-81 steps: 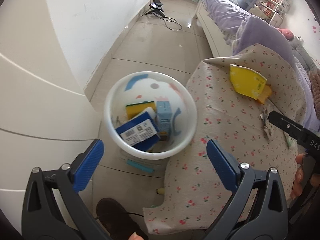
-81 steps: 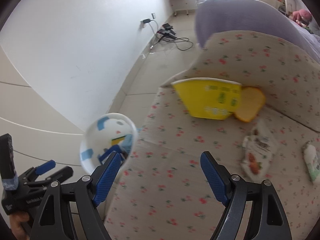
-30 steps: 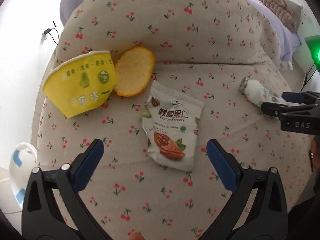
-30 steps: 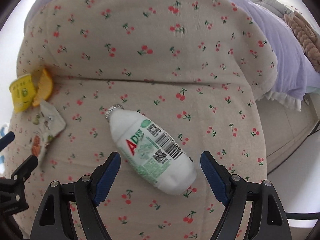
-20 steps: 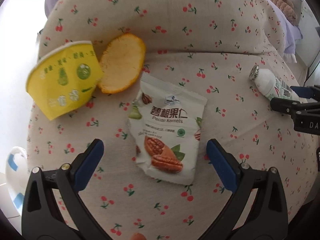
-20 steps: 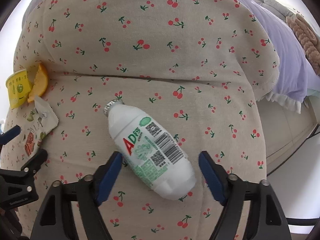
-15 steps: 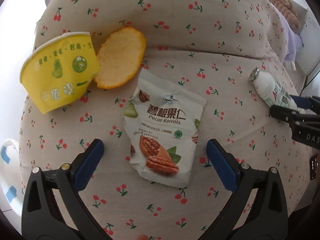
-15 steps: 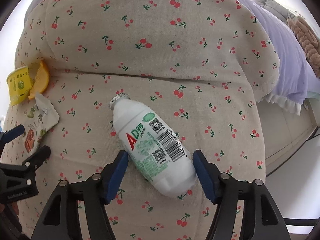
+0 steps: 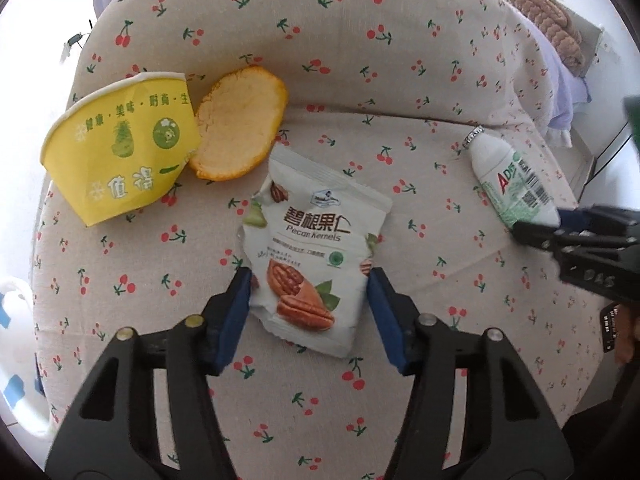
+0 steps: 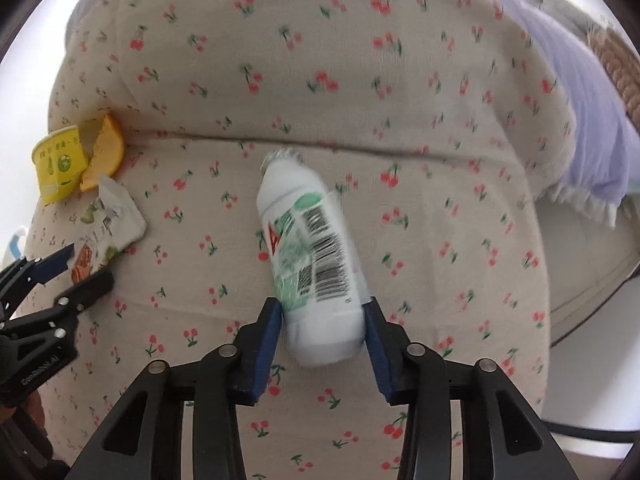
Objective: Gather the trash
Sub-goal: 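Grasp the pecan kernels bag with the left gripper while the right gripper holds the bottle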
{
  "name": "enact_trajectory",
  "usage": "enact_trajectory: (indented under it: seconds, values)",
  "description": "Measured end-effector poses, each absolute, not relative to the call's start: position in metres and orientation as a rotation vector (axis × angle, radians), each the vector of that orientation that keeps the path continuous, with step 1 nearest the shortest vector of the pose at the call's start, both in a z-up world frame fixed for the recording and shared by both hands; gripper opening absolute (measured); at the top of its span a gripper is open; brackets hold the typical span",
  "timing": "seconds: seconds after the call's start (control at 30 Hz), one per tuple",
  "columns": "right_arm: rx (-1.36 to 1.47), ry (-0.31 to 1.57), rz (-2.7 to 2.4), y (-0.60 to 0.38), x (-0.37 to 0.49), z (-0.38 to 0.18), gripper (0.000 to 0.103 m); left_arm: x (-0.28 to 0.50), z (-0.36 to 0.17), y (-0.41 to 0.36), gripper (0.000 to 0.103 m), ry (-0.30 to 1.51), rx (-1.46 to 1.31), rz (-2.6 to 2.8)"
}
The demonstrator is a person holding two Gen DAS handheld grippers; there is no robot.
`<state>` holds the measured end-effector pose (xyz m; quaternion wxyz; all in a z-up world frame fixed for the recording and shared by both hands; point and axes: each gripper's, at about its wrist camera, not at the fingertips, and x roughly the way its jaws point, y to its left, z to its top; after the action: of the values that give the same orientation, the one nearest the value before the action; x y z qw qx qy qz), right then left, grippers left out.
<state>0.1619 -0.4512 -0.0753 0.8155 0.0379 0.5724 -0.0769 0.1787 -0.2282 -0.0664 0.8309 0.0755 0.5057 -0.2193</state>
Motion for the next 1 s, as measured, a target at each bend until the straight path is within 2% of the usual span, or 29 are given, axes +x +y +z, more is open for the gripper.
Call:
enact_trajectory:
  seconds: [0.17,0.3,1.0]
  values:
    - [0.077,1.225,-0.166,-0.454,0.163,-0.079,0.047,0.175,-0.061,-0.218,0.052,1.068,0.141,-0.489]
    - [0.089,1.225,-0.167,-0.451,0.162,-0.079,0.043,0.17,-0.053,-0.21,0.048,1.068,0.118,-0.511]
    - [0.171,1.083,-0.028,-0.389,0.127,-0.013,0.036,0.138,-0.018,-0.139,0.045,1.023,0.04,-0.537]
